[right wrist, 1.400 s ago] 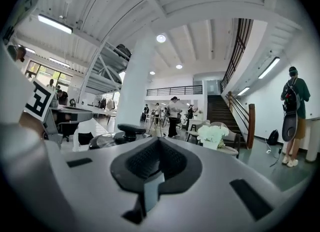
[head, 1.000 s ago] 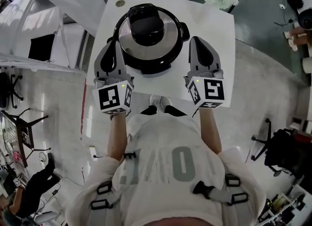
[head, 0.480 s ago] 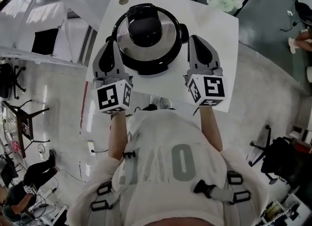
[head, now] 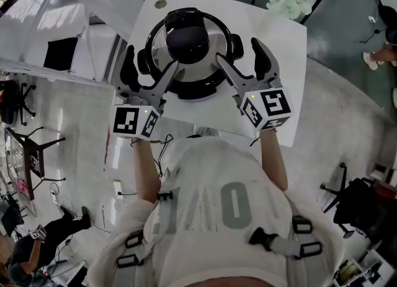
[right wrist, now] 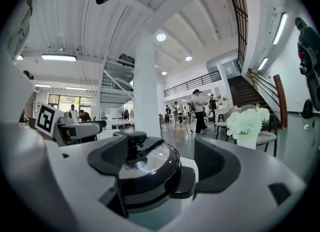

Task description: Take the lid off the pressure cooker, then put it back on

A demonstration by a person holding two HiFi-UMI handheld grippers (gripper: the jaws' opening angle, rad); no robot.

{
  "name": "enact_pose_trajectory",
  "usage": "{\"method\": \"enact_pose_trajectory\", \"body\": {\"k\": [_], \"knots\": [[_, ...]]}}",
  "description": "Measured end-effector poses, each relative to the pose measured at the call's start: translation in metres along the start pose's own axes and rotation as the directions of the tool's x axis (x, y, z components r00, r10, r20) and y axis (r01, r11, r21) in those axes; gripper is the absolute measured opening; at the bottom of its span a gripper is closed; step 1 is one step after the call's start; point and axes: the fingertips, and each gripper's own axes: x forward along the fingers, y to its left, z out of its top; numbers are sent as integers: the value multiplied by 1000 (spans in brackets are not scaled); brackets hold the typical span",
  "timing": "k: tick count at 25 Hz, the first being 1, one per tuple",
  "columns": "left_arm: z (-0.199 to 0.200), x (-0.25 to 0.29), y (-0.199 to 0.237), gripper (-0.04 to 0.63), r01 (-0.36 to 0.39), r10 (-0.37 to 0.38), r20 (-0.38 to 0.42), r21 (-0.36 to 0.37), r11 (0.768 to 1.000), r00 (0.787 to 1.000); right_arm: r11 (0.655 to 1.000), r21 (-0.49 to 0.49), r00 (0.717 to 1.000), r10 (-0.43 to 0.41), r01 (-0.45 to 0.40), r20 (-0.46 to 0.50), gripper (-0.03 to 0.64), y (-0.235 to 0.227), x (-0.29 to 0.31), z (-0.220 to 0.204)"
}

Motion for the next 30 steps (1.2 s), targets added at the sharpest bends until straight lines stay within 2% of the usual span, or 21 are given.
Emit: {"method": "enact_pose_trajectory", "body": {"k": [5, 8, 13, 16, 18, 20, 23, 27, 30], "knots": [[6, 3, 15, 459, -49, 49, 15, -28, 998, 999, 1000, -16, 1000, 11, -11, 7, 408, -4, 6, 4], [7, 6, 15, 467, -38, 38, 3, 11, 999, 999, 1000, -21, 1000, 4, -4, 5, 408, -8, 6, 6], [7, 9, 1, 497, 93, -90, -41, 76, 993, 995, 998, -41, 999, 38, -39, -18, 408, -10, 9, 9], [9, 16, -9, 495, 219, -209, -92, 125, 968, 974, 986, -74, 988, 150, -151, -27, 408, 3, 13, 17], [16, 24, -10, 495, 273, -262, -88, 152, 950, 961, 957, -119, 964, 260, -264, -49, 408, 18, 19, 24], [18, 32, -15, 495, 340, -327, -105, 159, 927, 939, 906, -169, 921, 376, -388, -101, 407, 34, 27, 27], [7, 42, -24, 494, 457, -430, -181, 154, 876, 885, 816, -242, 850, 489, -526, -199, 407, 52, 41, 25], [-16, 47, -30, 488, 574, -509, -318, 157, 804, 800, 739, -273, 785, 543, -615, -299, 407, 59, 57, 18], [-24, 51, -33, 459, 629, -550, -365, 141, 765, 751, 700, -253, 737, 571, -667, -362, 407, 62, 65, 7]]}}
